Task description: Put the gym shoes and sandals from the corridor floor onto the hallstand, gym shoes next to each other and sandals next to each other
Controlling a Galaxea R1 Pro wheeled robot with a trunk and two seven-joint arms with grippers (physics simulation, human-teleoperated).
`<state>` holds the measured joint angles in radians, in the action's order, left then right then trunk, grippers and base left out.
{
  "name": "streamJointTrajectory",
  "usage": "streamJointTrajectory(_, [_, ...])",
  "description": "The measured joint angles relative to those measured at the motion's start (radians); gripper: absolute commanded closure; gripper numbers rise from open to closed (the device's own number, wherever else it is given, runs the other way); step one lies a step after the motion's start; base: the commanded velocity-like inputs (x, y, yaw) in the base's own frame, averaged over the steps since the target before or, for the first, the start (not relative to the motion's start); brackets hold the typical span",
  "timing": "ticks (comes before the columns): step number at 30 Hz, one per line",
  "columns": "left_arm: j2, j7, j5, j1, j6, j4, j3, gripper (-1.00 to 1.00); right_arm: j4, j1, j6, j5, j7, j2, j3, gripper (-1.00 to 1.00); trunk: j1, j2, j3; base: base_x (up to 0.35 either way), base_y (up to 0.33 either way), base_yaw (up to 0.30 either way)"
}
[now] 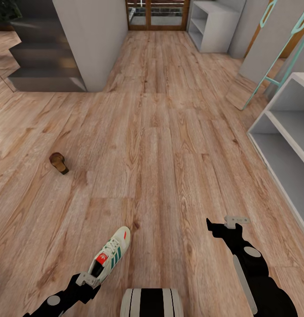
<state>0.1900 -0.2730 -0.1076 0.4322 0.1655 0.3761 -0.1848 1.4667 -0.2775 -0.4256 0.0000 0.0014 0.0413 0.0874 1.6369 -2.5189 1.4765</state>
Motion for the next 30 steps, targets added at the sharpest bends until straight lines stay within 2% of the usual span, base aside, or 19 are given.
streamJointTrajectory(28, [-0.001, 0.000, -0.001, 0.000, 0.000, 0.000, 0.000, -1.00, 0.001, 0.000, 0.000, 0.000, 0.000, 0.000, 0.000, -1.00, 0.000, 0.000, 0.000, 0.008, 0.000, 0.000])
streamJointTrajectory(29, [-0.001, 0.000, -0.001, 0.000, 0.000, 0.000, 0.000, 1.00, 0.001, 0.000, 0.000, 0.000, 0.000, 0.000, 0.000, -1.00, 0.000, 0.000, 0.000, 0.000, 0.000, 0.000])
streamJointTrajectory(30, [-0.001, 0.000, -0.001, 0.000, 0.000, 0.000, 0.000, 1.00, 0.000, 0.000, 0.000, 0.000, 0.000, 0.000, 0.000, -1.00, 0.000, 0.000, 0.000, 0.000, 0.000, 0.000])
